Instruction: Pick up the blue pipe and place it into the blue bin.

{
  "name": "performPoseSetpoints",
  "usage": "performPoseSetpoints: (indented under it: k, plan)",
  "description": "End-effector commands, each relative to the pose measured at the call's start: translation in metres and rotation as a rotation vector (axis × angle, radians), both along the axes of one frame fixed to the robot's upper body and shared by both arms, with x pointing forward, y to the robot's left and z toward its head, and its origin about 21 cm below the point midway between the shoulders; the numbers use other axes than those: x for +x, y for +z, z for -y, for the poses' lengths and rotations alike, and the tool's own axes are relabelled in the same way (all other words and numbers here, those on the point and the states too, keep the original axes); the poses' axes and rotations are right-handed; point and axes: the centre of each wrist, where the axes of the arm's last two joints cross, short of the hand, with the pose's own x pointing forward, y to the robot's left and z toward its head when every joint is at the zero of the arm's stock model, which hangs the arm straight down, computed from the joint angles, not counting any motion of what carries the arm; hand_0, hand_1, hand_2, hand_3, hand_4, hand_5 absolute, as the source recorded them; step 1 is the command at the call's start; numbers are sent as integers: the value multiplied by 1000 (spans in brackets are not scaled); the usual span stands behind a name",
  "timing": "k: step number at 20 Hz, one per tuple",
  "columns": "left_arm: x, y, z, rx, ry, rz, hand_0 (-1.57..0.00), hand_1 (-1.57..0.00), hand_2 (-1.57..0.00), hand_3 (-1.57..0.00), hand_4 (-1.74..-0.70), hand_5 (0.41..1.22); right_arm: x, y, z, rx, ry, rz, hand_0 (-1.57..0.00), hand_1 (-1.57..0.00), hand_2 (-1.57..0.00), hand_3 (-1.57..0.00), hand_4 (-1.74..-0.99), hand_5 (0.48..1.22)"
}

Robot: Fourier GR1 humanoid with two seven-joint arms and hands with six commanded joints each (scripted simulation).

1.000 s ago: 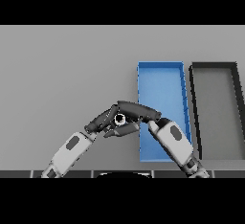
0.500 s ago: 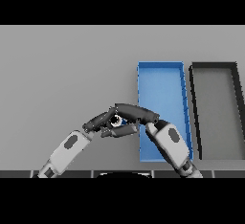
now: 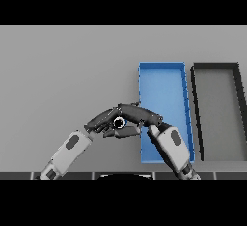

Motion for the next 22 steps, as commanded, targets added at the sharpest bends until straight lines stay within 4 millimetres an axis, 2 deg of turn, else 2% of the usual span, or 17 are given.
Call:
performPoseSetpoints:
  k: [1, 3, 6, 8, 10, 15, 18, 22]
  plan:
    - [-3, -1, 1, 15, 15, -36, -33, -27, -28, -11, -853, 623, -1, -1, -3, -2, -1, -3, -1570, -1570, -1570, -1570, -1488, 1220]
    - [-5, -2, -1, 30, 41, -72, -21, -17, -17, -7, -873, 612, 0, 2, -2, 18, -14, -11, -1571, -1571, -1571, -1570, -1491, 1220]
    - [-8, -3, -6, 41, 45, -66, -10, -8, -8, -3, -878, 572, 6, 7, -1, 90, 25, -156, -1571, -1571, -1571, -1571, -1492, 1221]
    - [-10, -2, -1, 47, 43, -67, -6, -5, -5, -1, -873, 543, 8, 18, -2, 131, 44, -237, -1571, -1571, -1571, -1571, -1493, 1221]
    - [-12, -6, -6, 51, 46, -68, -4, -3, -3, -1, -868, 529, 12, 32, 1, 149, 52, -275, -1571, -1571, -1571, -1571, -1494, 1221]
    - [-9, -6, -8, 72, 55, -77, -1, 0, 0, 0, -863, 498, 18, 93, 11, 204, 44, -199, -1571, -1571, -1571, -1571, -1494, 1221]
    - [-14, -5, -6, 55, 29, -72, 0, 0, 0, 1, -868, 485, 37, 131, 18, 255, 0, -105, -1571, -1571, -1571, -1571, -1496, 1221]
    - [-14, -1, -8, 61, 47, -72, 1, 1, 1, 1, -856, 484, 66, 149, 40, 304, -209, -72, -1571, -1571, -1571, -1571, -1498, 1221]
